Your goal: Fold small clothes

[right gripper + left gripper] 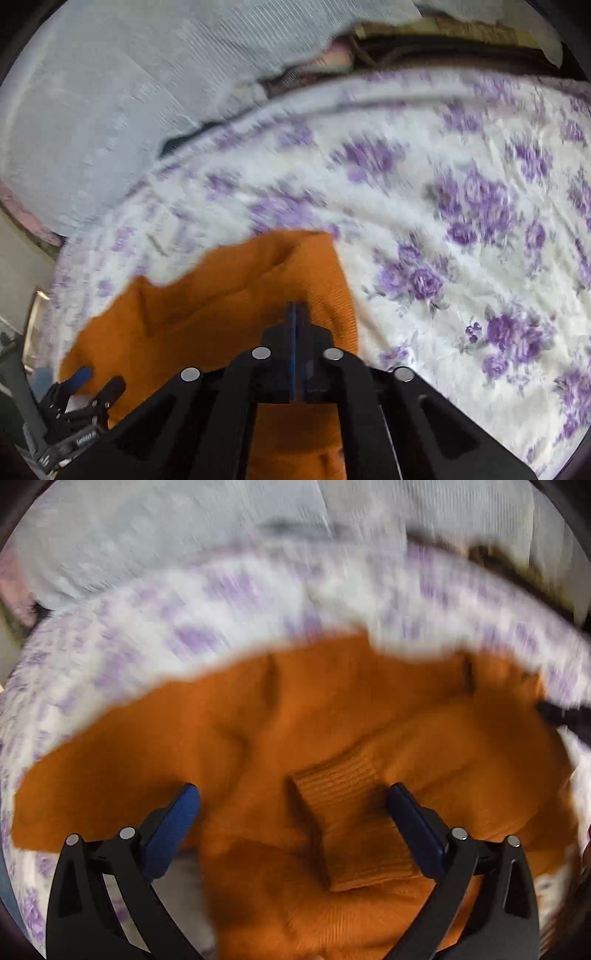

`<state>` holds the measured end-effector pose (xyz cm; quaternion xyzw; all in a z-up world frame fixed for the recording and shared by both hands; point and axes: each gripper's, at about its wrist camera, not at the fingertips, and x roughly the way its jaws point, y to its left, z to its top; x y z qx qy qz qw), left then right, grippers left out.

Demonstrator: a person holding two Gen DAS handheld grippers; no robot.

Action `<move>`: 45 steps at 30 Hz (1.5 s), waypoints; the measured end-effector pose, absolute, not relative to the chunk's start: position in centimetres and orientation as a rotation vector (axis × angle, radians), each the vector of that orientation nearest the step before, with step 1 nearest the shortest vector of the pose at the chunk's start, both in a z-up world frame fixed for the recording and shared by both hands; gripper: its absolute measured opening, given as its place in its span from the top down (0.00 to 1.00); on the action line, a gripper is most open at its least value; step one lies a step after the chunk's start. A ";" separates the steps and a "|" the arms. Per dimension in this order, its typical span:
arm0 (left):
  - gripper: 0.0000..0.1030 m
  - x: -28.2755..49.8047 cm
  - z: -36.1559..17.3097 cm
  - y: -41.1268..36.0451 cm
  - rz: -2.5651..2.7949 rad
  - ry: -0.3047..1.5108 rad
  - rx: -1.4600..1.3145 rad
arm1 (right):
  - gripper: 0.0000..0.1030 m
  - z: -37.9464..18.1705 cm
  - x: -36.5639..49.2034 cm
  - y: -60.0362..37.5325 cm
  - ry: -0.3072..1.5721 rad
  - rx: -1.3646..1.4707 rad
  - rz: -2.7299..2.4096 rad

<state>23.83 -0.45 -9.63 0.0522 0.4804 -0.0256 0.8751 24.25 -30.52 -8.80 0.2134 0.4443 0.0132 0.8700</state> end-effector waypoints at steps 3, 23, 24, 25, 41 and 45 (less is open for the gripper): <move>0.04 22.8 -8.7 0.6 -0.069 0.976 0.043 | 1.00 -7.7 22.0 -30.4 0.861 0.433 0.022; 0.04 15.8 -5.8 13.1 0.118 0.965 -0.153 | 0.56 -2.4 10.0 -24.5 0.709 0.360 0.203; 0.04 15.2 -5.8 14.1 0.140 0.966 -0.171 | 0.56 -2.0 9.5 -23.6 0.705 0.358 0.228; 0.04 14.9 -6.0 15.4 0.162 0.970 -0.198 | 0.56 -1.4 9.1 -22.7 0.701 0.357 0.253; 0.45 15.1 -8.5 28.5 0.179 0.794 -0.858 | 0.55 -2.0 7.7 -17.7 0.739 0.377 0.335; 0.90 15.4 -9.6 29.4 0.173 0.829 -0.886 | 0.55 -2.4 7.9 -18.0 0.746 0.381 0.333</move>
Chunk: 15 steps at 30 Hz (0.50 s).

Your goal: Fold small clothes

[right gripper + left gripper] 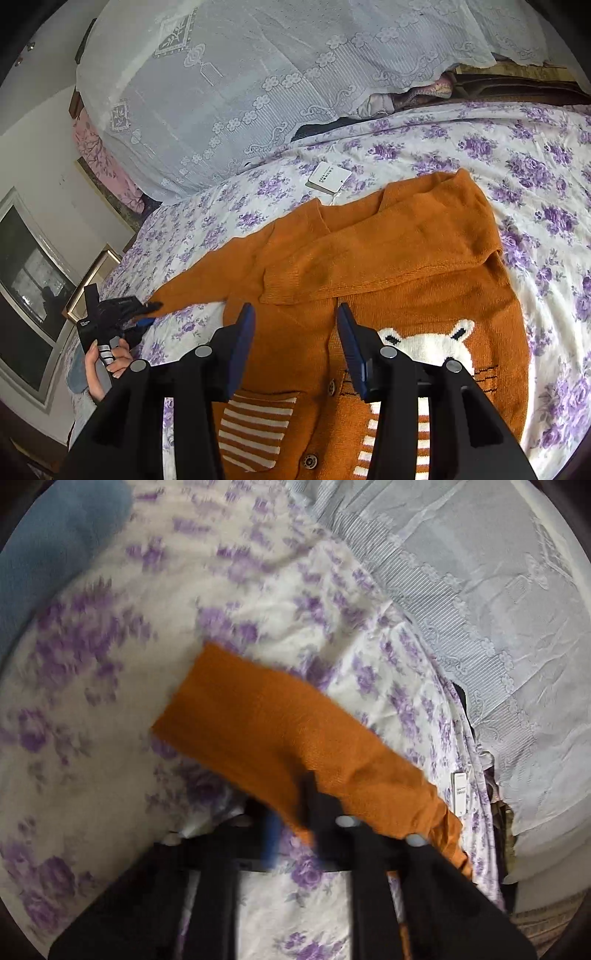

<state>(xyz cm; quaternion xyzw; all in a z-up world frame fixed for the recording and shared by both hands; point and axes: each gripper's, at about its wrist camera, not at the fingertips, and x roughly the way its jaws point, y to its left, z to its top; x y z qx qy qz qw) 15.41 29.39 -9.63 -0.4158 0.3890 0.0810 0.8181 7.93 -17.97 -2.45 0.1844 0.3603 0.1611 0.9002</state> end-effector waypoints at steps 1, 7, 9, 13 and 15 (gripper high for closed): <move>0.91 15.2 -9.5 29.5 0.173 0.823 -0.881 | 0.55 -2.5 8.0 -18.1 0.747 0.384 0.332; 0.95 13.8 -5.6 26.8 0.156 0.743 -0.692 | 0.55 -2.0 7.9 -19.3 0.724 0.395 0.314; 0.95 13.5 -4.1 25.1 0.141 0.715 -0.615 | 0.55 -1.9 8.0 -20.0 0.718 0.404 0.299; 0.95 13.7 -2.2 22.2 0.111 0.701 -0.490 | 0.55 -1.9 8.3 -21.0 0.720 0.430 0.287; 0.95 14.2 -1.5 20.8 0.078 0.711 -0.451 | 0.55 -2.0 8.5 -21.3 0.722 0.436 0.284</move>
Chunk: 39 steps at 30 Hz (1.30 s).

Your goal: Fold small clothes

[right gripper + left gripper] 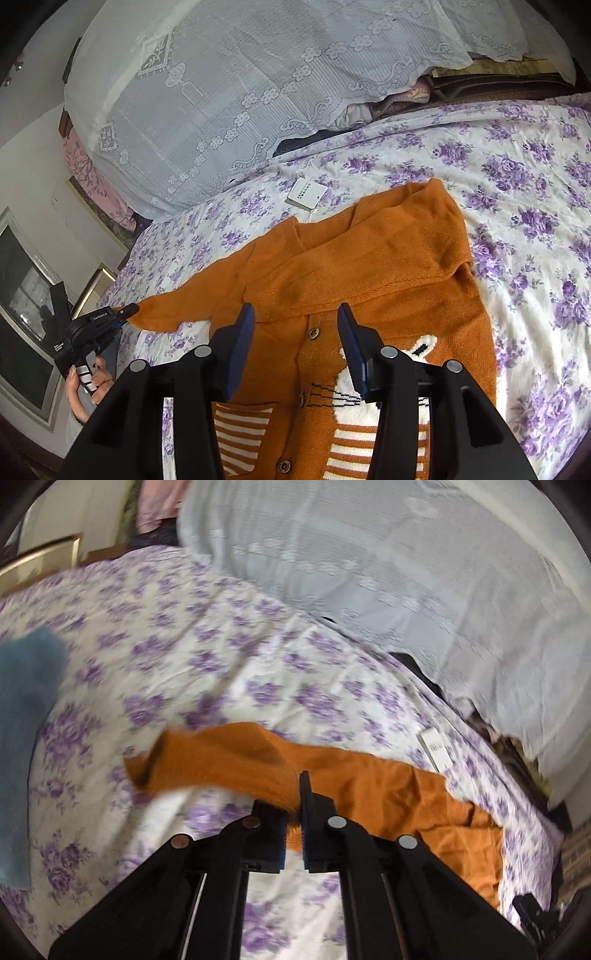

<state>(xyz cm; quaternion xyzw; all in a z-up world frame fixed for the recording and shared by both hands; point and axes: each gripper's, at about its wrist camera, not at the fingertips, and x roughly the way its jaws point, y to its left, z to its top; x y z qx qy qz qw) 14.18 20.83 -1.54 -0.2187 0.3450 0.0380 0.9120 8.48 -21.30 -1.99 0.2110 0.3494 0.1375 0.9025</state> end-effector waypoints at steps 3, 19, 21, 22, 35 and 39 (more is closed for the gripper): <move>0.95 14.8 -0.9 19.4 0.034 0.726 -0.421 | 0.55 -2.2 8.7 -21.8 0.729 0.454 0.285; 0.95 17.6 2.9 7.2 -0.133 0.741 -0.197 | 0.55 -2.1 9.6 -25.5 0.722 0.533 0.254; 0.95 17.8 3.1 5.7 -0.155 0.744 -0.181 | 0.55 -2.1 9.7 -26.0 0.721 0.547 0.250; 0.95 17.8 3.2 4.9 -0.167 0.746 -0.172 | 0.55 -2.1 9.8 -26.2 0.721 0.554 0.249; 0.95 18.3 0.9 -7.9 -0.326 0.803 -0.033 | 0.54 -2.6 10.4 -30.4 0.694 0.671 0.193; 0.95 18.3 -1.2 -10.5 -0.352 0.850 -0.007 | 0.54 -2.9 10.5 -31.8 0.690 0.717 0.176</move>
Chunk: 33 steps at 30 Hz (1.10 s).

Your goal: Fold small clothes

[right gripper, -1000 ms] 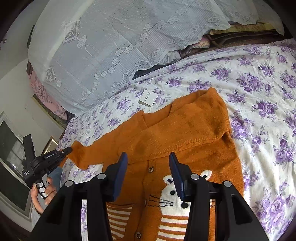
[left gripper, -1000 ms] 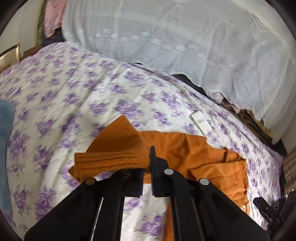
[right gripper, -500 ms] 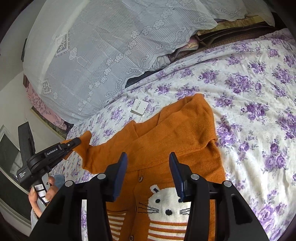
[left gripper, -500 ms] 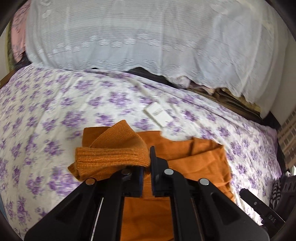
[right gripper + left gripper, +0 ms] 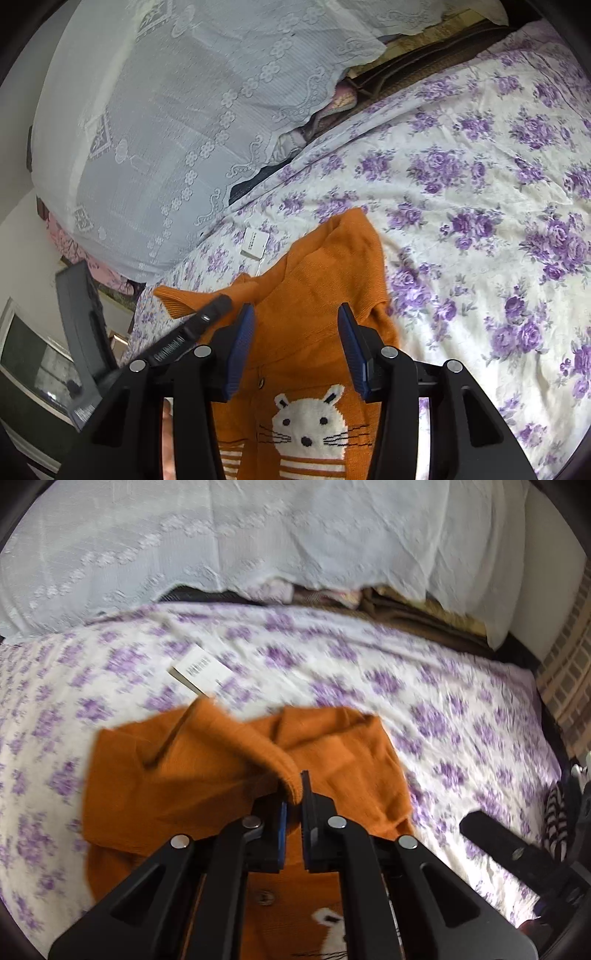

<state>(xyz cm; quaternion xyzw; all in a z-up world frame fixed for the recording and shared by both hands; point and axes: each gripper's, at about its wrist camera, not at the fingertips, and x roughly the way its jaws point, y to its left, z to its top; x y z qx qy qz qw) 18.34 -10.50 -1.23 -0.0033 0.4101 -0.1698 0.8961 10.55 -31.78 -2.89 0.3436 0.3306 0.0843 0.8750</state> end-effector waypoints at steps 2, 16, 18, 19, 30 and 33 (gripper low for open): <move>0.94 18.5 -2.3 -11.1 -0.361 0.881 0.002 | 0.54 -3.1 10.6 -32.1 0.692 0.728 0.170; 0.20 13.4 -0.9 -6.0 -0.332 0.760 0.187 | 0.55 -4.1 11.5 -31.4 0.728 0.712 0.189; 0.18 14.2 -0.7 -2.8 -0.256 0.751 0.147 | 0.55 -4.3 11.6 -30.3 0.741 0.675 0.205; 0.18 14.6 -0.7 -1.7 -0.227 0.758 0.124 | 0.55 -4.4 11.7 -29.7 0.749 0.649 0.211; 0.18 21.0 -5.2 6.7 -0.064 0.907 -0.104 | 0.66 -6.0 16.4 -28.6 0.839 0.521 0.108; 0.15 22.0 -7.8 6.5 -0.023 0.971 -0.056 | 0.76 -7.7 18.2 -27.3 0.920 0.423 0.099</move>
